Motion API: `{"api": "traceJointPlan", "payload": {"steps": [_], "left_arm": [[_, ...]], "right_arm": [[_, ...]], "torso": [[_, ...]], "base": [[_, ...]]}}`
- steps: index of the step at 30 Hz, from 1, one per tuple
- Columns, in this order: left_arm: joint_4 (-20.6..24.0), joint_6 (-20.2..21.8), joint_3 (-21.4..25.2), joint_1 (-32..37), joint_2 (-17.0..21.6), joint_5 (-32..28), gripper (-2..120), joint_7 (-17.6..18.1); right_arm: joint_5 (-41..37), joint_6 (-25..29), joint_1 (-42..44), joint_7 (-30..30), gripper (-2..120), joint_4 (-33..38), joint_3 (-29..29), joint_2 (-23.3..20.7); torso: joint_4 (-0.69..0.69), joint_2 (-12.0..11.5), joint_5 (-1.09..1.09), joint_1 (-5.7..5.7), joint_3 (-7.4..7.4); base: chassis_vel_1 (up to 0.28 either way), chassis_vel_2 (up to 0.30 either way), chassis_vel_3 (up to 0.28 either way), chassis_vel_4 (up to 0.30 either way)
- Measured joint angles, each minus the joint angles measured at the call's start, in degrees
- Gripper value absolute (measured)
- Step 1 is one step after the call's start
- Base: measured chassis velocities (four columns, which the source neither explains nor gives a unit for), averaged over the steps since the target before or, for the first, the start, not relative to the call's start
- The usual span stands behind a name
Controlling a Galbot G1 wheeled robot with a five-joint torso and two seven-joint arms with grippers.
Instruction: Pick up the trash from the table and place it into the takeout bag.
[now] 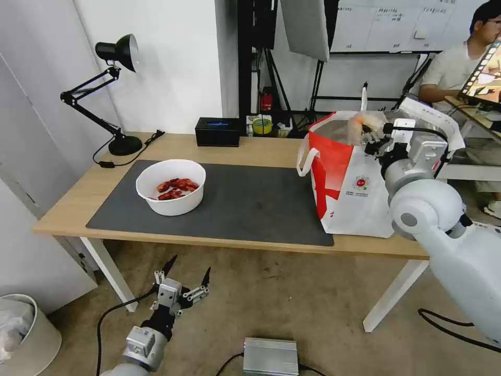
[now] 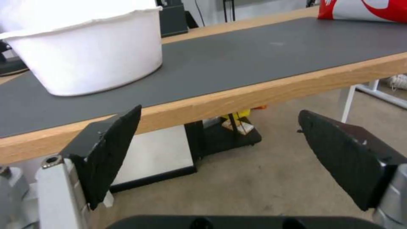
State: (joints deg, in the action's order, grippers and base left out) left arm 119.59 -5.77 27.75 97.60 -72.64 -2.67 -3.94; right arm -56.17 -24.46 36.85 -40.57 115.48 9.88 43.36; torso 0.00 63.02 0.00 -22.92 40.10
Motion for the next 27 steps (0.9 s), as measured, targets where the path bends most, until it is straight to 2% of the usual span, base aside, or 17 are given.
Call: {"api": "traceJointPlan", "payload": {"steps": [1,4,5,8,12,16,18,20,22,24,27], "left_arm": [[0.0,0.0,0.0,0.0,0.0,0.0,100,0.0],[0.4,0.0,0.1,0.3,0.0,0.0,100,0.0],[0.4,0.0,0.1,0.3,0.0,0.0,100,0.0],[0.6,0.0,0.3,0.6,-0.1,0.0,100,0.0],[0.9,0.0,0.4,1.0,-0.2,0.1,100,0.0],[1.1,0.0,0.5,1.2,-0.3,0.1,100,0.0],[1.3,0.0,0.6,1.5,-0.4,0.2,100,0.0],[1.3,0.0,0.7,1.5,-0.5,0.2,100,0.0],[1.4,-0.1,0.9,1.7,-0.6,0.2,100,0.0],[1.4,-0.1,1.0,1.7,-0.6,0.2,100,0.0],[1.4,-0.2,1.1,1.7,-0.7,0.2,100,0.0]], "right_arm": [[0.0,0.0,0.0,0.0,64,0.0,0.0,0.0],[0.1,0.0,0.0,0.1,81,0.3,0.0,-0.2],[0.1,0.0,0.0,0.1,81,0.3,0.0,-0.2],[0.1,0.0,0.0,0.3,92,0.5,0.0,-0.4],[0.3,0.4,0.2,1.8,100,0.7,0.0,-0.5],[0.6,2.1,0.3,3.8,100,1.0,0.0,-0.5],[0.7,7.0,0.9,9.7,100,1.5,-0.1,-0.5],[0.7,8.0,1.1,11.3,100,1.6,-0.1,-0.5],[0.5,12.9,3.0,20.2,100,3.2,-0.7,-0.7],[0.4,13.6,3.7,21.9,100,3.7,-1.0,-0.7],[0.7,16.0,7.0,27.7,100,5.4,-2.1,-0.5]], "torso": [[0.0,0.0,0.0,0.0,0.0],[0.0,0.0,0.0,0.0,0.0],[0.0,0.0,0.0,0.0,0.0],[0.0,0.0,0.0,0.0,0.0],[0.0,0.0,0.0,0.0,0.0],[0.0,0.0,0.0,0.0,0.0],[0.0,0.0,0.0,0.0,0.0],[0.0,0.0,0.0,0.0,0.0],[0.0,0.0,-0.01,0.01,0.0],[0.0,0.0,-0.01,0.0,0.0],[0.01,0.0,-0.01,0.0,0.0]], "base": [[0.0,0.0,0.0,0.0],[0.0,0.0,0.0,0.0],[0.0,0.0,0.0,0.0],[0.0,0.0,0.0,0.0],[0.0,0.0,0.0,0.0],[0.0,0.0,0.0,0.0],[0.0,0.0,0.0,0.0],[0.0,0.0,0.0,0.0],[0.0,0.0,0.0,0.0],[0.0,0.0,0.0,0.0],[0.0,0.0,0.0,0.0]]}}
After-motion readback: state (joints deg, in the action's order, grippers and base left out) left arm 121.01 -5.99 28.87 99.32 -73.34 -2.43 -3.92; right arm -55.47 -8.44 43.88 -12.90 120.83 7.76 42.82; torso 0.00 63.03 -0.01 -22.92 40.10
